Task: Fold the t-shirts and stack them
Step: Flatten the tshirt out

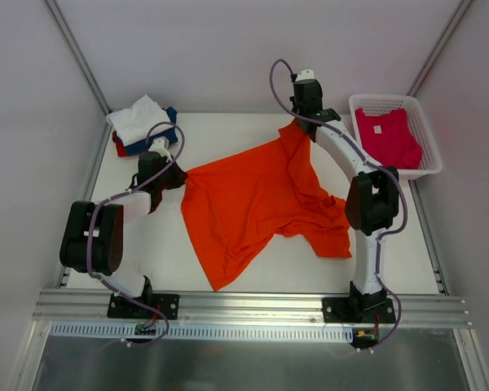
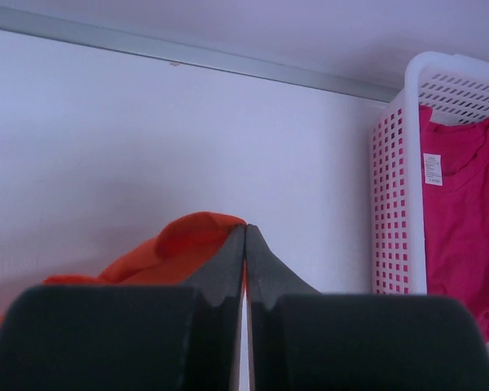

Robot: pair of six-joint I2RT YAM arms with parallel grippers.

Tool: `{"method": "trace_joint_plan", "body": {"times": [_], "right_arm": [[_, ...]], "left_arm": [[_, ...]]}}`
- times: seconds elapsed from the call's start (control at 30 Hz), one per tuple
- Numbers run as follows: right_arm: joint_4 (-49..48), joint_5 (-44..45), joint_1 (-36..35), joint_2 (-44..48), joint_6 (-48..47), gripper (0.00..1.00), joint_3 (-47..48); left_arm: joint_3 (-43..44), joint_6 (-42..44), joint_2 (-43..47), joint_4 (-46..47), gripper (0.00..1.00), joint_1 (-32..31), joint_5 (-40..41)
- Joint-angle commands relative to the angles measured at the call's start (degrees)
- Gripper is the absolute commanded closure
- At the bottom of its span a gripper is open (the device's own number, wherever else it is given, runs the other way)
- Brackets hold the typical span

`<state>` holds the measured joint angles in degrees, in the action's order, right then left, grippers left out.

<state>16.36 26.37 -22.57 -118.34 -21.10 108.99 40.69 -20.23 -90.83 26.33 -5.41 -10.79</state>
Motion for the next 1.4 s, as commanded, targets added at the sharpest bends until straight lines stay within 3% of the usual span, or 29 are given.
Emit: {"method": "trace_joint_plan", "body": {"times": [0.0, 0.4, 0.83, 1.23, 1.37], "right_arm": [[-0.7, 1.9, 1.6, -2.6, -1.0, 1.0, 6.0], [0.1, 1.1, 4.6, -15.7, 1.1, 1.0, 18.3], [0.2, 1.6, 5.0, -19.0, 4.7, 1.0, 14.1], [3.1, 5.9, 6.2, -20.3, 7.2, 1.0, 14.2], [6.7, 7.1, 7.4, -21.6, 8.4, 1.0, 16.9]], "left_arm": [[2.5, -0.2, 3.3, -0.9, 1.0, 0.8, 3.3], [5.1, -1.4, 3.6, -5.5, 1.0, 1.0, 9.0], [17.0, -3.0, -5.3, -15.5, 1.0, 1.0, 16.7], [19.8, -3.6, -6.8, -19.2, 0.43, 1.0, 18.8], [18.8, -4.0, -5.1, -19.6, 0.43, 1.0, 16.9]]}}
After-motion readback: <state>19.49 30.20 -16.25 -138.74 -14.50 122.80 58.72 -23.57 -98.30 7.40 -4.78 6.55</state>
